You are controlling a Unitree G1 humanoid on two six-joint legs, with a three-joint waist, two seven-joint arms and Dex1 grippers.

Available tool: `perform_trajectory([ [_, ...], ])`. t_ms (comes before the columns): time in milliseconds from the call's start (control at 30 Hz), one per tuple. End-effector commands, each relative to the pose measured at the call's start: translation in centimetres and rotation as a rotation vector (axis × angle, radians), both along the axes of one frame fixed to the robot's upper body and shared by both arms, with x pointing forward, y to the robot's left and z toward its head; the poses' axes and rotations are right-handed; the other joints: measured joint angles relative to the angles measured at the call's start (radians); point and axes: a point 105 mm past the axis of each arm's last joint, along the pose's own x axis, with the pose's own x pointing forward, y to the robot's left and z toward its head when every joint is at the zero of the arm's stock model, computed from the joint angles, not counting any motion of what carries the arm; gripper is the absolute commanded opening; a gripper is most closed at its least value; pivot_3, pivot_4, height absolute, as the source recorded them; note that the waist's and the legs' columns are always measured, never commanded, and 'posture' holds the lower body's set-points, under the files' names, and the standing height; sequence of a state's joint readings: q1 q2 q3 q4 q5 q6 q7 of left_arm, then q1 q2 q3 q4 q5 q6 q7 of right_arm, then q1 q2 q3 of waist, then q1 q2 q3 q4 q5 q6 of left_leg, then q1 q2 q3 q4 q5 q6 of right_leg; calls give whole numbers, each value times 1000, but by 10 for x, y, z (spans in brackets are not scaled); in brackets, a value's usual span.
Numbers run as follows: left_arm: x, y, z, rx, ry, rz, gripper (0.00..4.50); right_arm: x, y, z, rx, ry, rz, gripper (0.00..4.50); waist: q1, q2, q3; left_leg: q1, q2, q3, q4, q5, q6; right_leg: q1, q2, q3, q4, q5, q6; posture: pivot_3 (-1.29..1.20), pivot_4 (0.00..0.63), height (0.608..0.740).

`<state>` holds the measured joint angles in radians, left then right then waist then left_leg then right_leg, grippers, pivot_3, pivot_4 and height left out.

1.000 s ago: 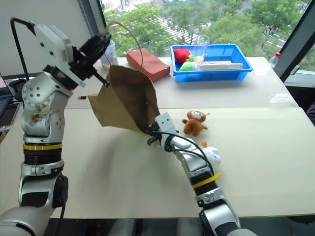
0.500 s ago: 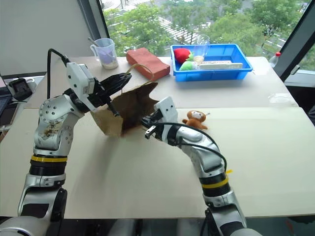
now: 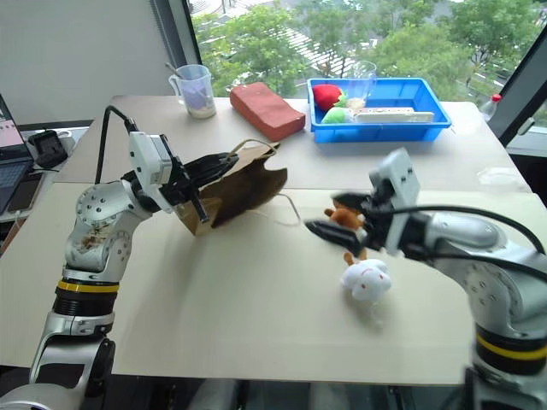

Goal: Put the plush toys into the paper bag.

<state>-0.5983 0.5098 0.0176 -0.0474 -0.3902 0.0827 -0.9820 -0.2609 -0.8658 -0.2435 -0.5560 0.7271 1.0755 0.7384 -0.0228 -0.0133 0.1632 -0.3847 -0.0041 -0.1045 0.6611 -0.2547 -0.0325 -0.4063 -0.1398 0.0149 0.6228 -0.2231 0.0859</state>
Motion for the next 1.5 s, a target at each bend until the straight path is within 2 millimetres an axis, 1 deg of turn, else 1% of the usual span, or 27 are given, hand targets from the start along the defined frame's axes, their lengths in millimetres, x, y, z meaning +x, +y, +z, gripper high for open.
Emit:
perform_trajectory([
  [33, -16, -3, 9, 35, -13, -88, 0, -4, -18, -9, -83, -2, -10, 4474, -2, 0, 0, 0, 0, 0, 0, 0, 0, 0, 0, 0, 0, 0, 0, 0, 150, 740],
  [167, -20, -2, 11, 67, -5, -111, 0, -14, -33, -43, -151, 108, -41, 4474, -1, 0, 0, 2, 1, 1, 1, 0, 0, 2, 0, 1, -5, 0, 0, 0, 150, 740],
  [233, -19, -1, 12, 69, -8, -102, 0, -16, -36, -53, -171, 127, -58, 4474, 4, 0, 0, 2, 1, 1, 1, 0, 0, 3, 1, 1, -6, 0, 0, 0, 150, 740],
  [333, -18, 0, 12, 68, -9, -90, 0, -17, -35, -63, -162, 146, -73, 4474, 7, 0, 0, 2, 1, 1, 1, 0, 0, 3, 1, 1, -7, 0, 0, 0, 150, 740],
  [367, -17, 0, 13, 67, -9, -86, 0, -16, -36, -66, -165, 141, -78, 4238, 7, 0, 0, 2, 1, 1, 1, 0, 0, 3, 1, 1, -7, 0, 0, 0, 150, 740],
  [467, -18, 0, 12, 68, -8, -82, 0, -13, -38, -71, -174, 121, -89, 3314, 10, 0, 0, 1, 1, 1, 1, 0, 0, 3, 1, 1, -8, 0, 0, 0, 150, 740],
  [567, -17, 1, 11, 68, -5, -77, 0, -12, -39, -71, -178, 98, -88, 2257, 11, 0, 0, 1, 1, 1, 1, 0, 0, 3, 1, 1, -10, 0, 0, 0, 150, 740],
  [667, -16, 1, 11, 66, -5, -73, 0, -10, -39, -68, -175, 79, -87, 1325, 10, 0, 0, 1, 1, 1, 1, 0, 0, 3, 1, 1, -10, 0, 0, 0, 150, 740],
  [700, -16, 1, 11, 65, -5, -72, 0, -8, -39, -63, -177, 63, -82, 885, 10, 0, 0, 1, 1, 1, 1, 0, 0, 3, 1, 1, -10, 0, 0, 0, 150, 740],
  [767, -16, 1, 11, 63, -5, -72, 0, -5, -34, -51, -155, 31, -59, 218, 9, 0, 0, 1, 1, 1, 1, 0, 0, 3, 1, 1, -10, 0, 0, 0, 150, 740],
  [800, -16, 1, 11, 61, -4, -74, 0, -3, -26, -40, -111, 18, -42, 32, 9, 0, 0, 1, 1, 1, 1, 0, -1, 3, 1, 1, -10, 0, 0, 0, 150, 740],
  [833, -16, 0, 11, 61, -3, -76, 0, -1, -18, -30, -71, 10, -21, 32, 6, 0, 0, 1, 1, 1, 1, 1, -1, 3, 1, 1, -10, 0, 0, 0, 150, 740],
  [933, -17, -3, 11, 70, -13, -86, 0, 0, 15, 3, 38, -29, 96, 32, 0, 0, 0, 1, 1, 1, 1, 1, -1, 3, 2, 2, -9, 0, -1, 0, 150, 740],
  [1000, -17, -4, 11, 66, -11, -90, 0, 7, 34, 20, 91, -78, 121, 32, 0, -1, 0, 2, 3, 0, 1, 1, -1, 3, 4, 2, -9, 0, -1, 0, 150, 740],
  [1067, -17, -6, 11, 64, -10, -94, 0, 14, 55, 28, 136, -109, 142, 32, 1, -1, 0, 1, 3, -1, 1, 1, -1, 3, 4, 2, -9, 0, -1, 0, 150, 740],
  [1167, -16, -9, 12, 57, -12, -101, 0, 28, 82, 26, 168, -118, 153, 32, 6, -1, 0, 0, 3, -1, 1, 1, -1, 2, 4, 1, -9, 0, -1, 0, 150, 740],
  [1233, -16, -12, 14, 49, -15, -109, 0, 37, 101, 19, 187, -113, 170, 32, 8, -1, 0, -1, 2, -1, 1, 1, -1, 3, 4, 2, -8, 0, -1, 0, 150, 740],
  [1333, -17, -15, 17, 44, -22, -118, 0, 48, 122, 3, 169, -100, 186, 32, 6, -1, 0, -2, 2, -2, 1, 1, -2, 2, 4, 2, -6, 0, -1, 0, 150, 740],
  [1400, -17, -17, 18, 37, -25, -120, 0, 56, 137, -3, 172, -105, 189, 32, -2, -1, 0, -1, 2, -2, 1, 1, -2, 2, 4, 2, -5, 0, -1, 0, 150, 740],
  [1500, -19, -19, 20, 22, -23, -125, 0, 65, 165, -3, 209, -124, 199, 32, -20, -1, 0, -1, 2, -2, 1, 2, -3, 1, 4, 2, -3, 0, -1, 0, 150, 740],
])
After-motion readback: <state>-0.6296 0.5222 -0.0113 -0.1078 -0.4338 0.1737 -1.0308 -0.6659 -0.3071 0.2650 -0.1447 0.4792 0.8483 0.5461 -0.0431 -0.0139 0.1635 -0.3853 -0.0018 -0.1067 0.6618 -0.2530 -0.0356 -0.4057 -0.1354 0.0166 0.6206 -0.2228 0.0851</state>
